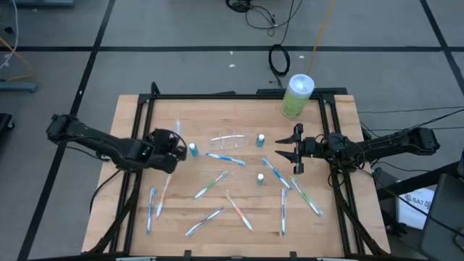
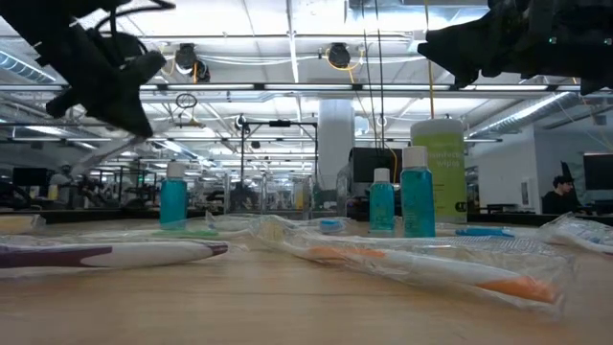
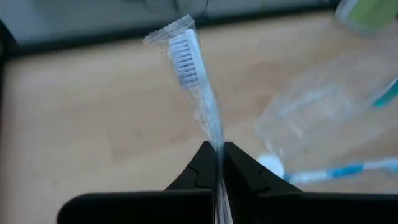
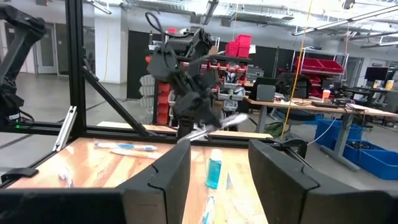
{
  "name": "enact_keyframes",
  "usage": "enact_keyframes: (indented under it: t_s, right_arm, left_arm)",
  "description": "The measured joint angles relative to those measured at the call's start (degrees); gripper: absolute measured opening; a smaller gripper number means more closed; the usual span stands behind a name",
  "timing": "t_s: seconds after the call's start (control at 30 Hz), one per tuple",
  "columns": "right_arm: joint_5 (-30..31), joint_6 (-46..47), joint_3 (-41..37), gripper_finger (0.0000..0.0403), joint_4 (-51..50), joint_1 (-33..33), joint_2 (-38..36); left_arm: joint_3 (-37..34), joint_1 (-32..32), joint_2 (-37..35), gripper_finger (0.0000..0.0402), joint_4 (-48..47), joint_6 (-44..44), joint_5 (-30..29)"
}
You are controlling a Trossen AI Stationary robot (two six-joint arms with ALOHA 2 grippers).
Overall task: Pick & Place toothbrushing station
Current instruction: Put the top left purple toothbrush into the transparent organizer
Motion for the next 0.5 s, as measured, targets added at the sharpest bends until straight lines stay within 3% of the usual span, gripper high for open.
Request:
enact_keyframes:
  t_s: [0.13, 0.27, 0.4, 0.5]
  right_arm:
    - [0.0, 0.02, 0.0, 0.0155, 0.0, 0.01, 0.0]
    - [0.0, 0.02, 0.0, 0.0155, 0.0, 0.02, 0.0]
    - [0.0, -0.04, 0.0, 0.0155, 0.02, 0.01, 0.0]
    - [0.0, -0.05, 0.0, 0.0155, 0.02, 0.0, 0.0]
  left_arm:
    - [0.02, -0.06, -3.68, 0.001, 5.67, 9.12, -7.49]
    - [0.13, -0.06, -5.78, 0.0006, 23.97, 30.87, -12.16]
    - [0.15, 0.06, -4.55, 0.0009, 48.1, 55.04, -11.08]
    - [0.24, 1.14, -1.59, 0.0005, 61.68, 67.82, -5.78]
